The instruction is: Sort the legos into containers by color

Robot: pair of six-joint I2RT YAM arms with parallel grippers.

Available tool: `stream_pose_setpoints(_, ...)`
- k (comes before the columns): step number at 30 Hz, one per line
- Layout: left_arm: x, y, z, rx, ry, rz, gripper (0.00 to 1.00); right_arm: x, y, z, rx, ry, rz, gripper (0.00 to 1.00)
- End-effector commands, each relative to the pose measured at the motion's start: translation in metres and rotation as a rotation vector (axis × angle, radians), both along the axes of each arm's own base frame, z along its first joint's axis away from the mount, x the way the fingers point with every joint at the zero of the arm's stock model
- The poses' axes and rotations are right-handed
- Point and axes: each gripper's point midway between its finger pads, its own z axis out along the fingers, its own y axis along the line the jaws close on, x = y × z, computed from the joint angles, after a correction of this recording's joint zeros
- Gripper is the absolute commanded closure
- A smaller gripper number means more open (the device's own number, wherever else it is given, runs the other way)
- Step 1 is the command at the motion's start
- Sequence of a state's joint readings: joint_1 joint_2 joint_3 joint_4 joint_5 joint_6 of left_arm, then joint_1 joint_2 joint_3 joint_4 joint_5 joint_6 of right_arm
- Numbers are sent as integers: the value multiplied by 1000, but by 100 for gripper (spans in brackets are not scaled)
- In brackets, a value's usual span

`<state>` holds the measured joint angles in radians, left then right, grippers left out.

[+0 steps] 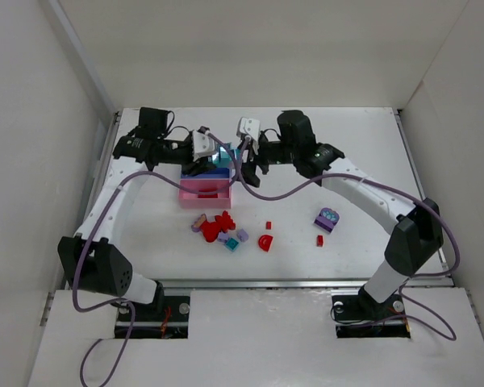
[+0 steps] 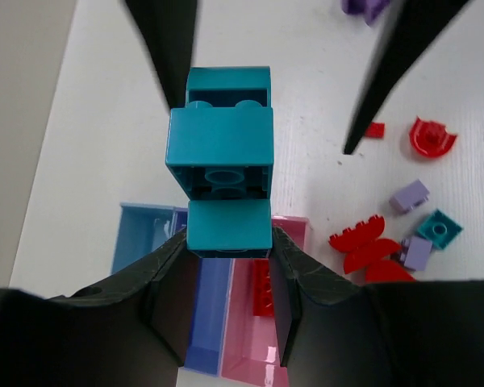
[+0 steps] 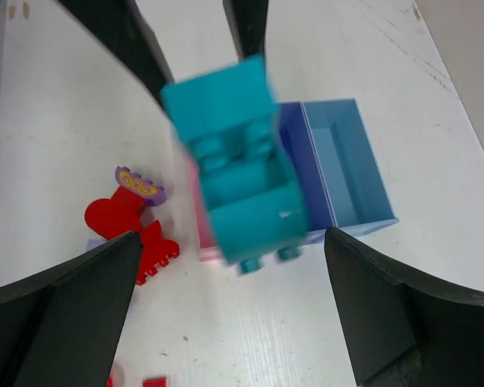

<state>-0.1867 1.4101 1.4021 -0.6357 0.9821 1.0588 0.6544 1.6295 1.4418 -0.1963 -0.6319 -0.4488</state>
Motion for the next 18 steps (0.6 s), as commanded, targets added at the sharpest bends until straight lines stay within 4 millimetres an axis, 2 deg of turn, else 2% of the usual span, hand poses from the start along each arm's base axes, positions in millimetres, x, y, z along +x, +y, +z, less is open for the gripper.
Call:
stream_pose_setpoints(1, -33, -8, 2, 37, -67, -214, 100, 5, 5, 29, 2, -89, 53, 0)
stream_pose_setpoints(6, -34, -6, -6, 69, -69, -218, 100, 4, 7, 31, 12, -96, 62, 8)
stream_pose_setpoints(10, -31, -9, -2, 44, -48, -194, 100, 3, 7, 32, 14, -102, 75, 41)
stream_pose_setpoints(15, -31, -12, 9, 10, -42, -179, 100, 0, 7, 26, 5, -84, 84, 45)
stream_pose_setpoints(16, -32, -12, 6, 9, -25, -176, 100, -1, 6, 24, 0, -77, 84, 46)
stream_pose_setpoints(18, -32, -13, 8, -4, -15, -171, 100, -3, 7, 24, 4, -74, 94, 55)
